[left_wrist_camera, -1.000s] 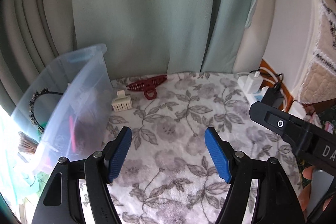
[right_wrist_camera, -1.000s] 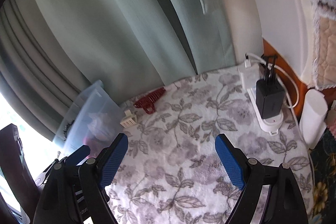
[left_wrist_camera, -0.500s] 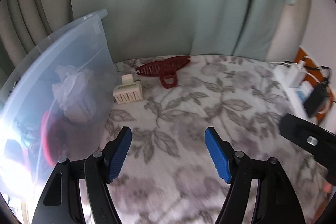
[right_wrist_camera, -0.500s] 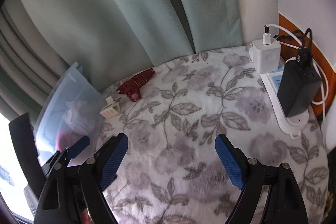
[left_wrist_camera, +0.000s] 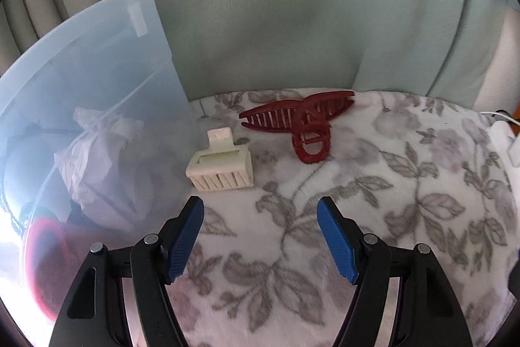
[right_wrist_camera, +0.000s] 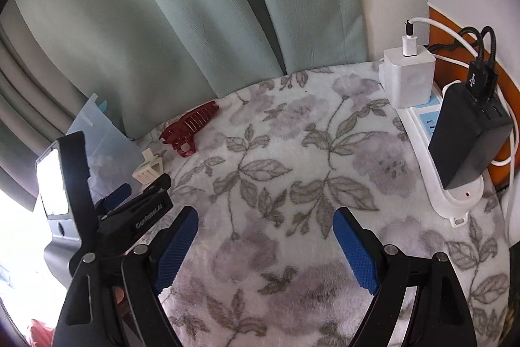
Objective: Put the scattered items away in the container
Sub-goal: 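Grasp the white clip with the left gripper while the right grasps the red claw clip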
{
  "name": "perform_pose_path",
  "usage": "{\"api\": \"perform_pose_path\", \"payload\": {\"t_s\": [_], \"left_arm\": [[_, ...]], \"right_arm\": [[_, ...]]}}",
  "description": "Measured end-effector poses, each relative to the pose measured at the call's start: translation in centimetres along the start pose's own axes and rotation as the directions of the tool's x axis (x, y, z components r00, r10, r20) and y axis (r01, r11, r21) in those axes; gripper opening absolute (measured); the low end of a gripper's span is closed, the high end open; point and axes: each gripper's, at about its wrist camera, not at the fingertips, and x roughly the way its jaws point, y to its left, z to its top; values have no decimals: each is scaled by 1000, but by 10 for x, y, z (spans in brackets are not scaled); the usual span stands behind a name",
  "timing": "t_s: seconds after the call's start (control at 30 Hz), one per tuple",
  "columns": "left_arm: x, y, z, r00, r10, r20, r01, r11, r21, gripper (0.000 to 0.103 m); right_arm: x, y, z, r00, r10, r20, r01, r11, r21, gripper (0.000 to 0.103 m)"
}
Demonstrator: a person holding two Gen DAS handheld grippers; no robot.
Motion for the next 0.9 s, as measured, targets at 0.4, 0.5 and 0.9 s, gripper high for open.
{"api": "perform_pose_path", "payload": {"t_s": [0.4,0.5,0.9], "left_arm": [[-1,4,-10,999,-43,16,43,999,4,73],[-5,8,-13,999,-36,37,35,999,16,73],[9,11,-13,994,39,99,-41,999,20,73]], "right_arm": [[27,11,8,1000,26,-9,-27,999,-18,87],[37,19,12,1000,13,-4,-13,999,-49,87],[94,85,64,990,123,-71,-139,944,-300,87]]}}
